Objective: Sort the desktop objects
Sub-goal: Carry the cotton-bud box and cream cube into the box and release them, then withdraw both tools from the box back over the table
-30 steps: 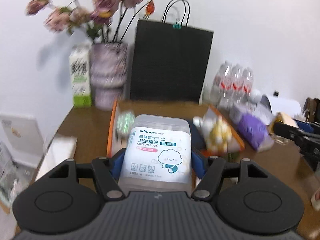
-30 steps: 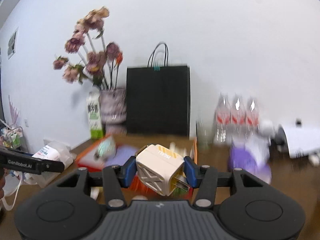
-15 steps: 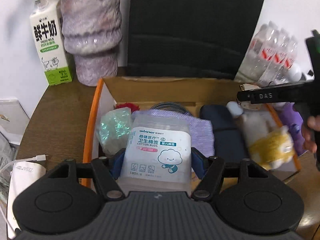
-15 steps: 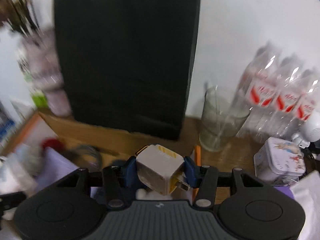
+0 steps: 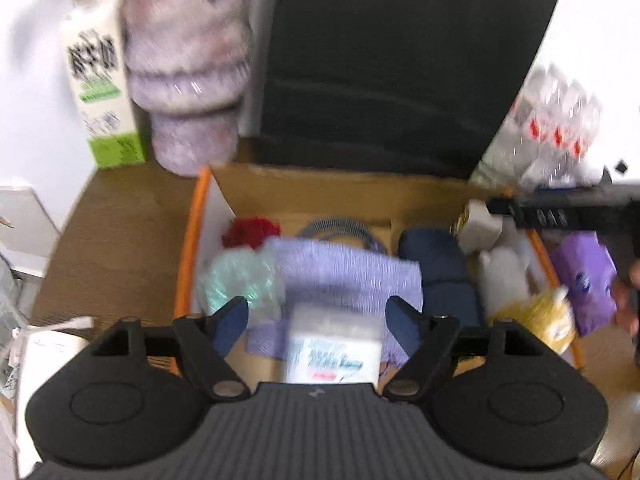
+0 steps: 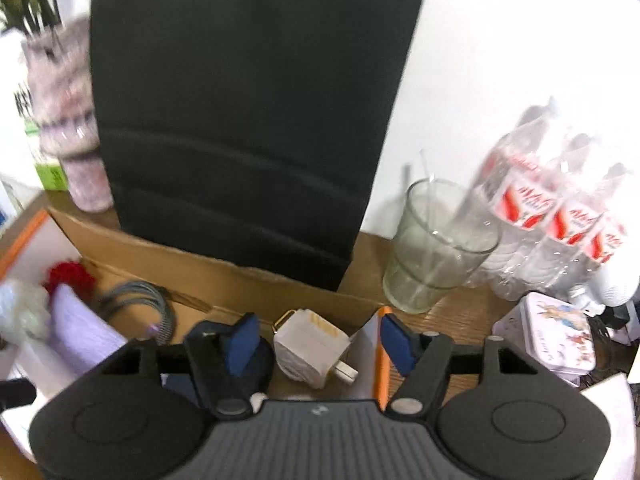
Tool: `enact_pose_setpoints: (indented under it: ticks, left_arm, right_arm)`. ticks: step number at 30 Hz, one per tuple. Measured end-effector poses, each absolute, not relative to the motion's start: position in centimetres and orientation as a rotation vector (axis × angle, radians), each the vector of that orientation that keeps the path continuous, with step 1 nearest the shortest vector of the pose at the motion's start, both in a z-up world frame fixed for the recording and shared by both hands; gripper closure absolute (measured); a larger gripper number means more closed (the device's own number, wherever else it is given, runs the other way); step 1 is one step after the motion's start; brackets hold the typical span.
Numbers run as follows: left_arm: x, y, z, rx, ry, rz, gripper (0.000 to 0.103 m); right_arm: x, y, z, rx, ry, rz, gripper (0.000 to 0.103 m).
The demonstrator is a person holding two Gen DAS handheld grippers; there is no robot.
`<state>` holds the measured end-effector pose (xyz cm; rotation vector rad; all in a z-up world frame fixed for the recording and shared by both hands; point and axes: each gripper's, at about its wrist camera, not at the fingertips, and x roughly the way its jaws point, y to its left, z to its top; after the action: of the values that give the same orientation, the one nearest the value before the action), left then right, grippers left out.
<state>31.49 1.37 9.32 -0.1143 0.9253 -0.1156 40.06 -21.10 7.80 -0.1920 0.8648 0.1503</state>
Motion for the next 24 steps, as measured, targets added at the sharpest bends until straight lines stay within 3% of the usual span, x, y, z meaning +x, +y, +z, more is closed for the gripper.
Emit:
enact_pose_setpoints:
  ticks: [6, 10, 14, 16, 20, 24]
  left_arm:
    - [28.4, 1.6, 13.5, -0.13, 0.891, -0.088, 0.018]
    - [23.7, 1.5, 12.4, -0.169, 0.896, -0.101, 0.015]
    - [16.6, -0.1, 9.7, -0.125, 0.835, -0.117, 0.013]
    - [13.0, -0.6, 8.5, -0.133, 0.799, -0.126, 0.005]
    - [4.4, -1.7, 5.9, -0.121, 0.679, -0.07, 0.003]
    - [-2.5, -2.9, 3.4, -0.077, 0.577, -0.085, 0.0]
  right_arm:
    - [35.0, -22.6, 11.3, -0.137, 0.833, 0.17, 0.031]
    - [28.5, -24.2, 11.9, -0.007, 0.723, 0.195, 0.029]
    - [20.5, -24.4, 10.1, 0.06, 0.665, 0.228, 0.029]
    - [15.8, -24.3, 8.8, 0.063, 0.638, 0.223, 0.028]
    - [5.8, -24.4, 5.4, 0.014, 0.57, 0.183, 0.016]
    - [-2.2, -24.8, 1.7, 0.006, 0.582, 0.195, 0.016]
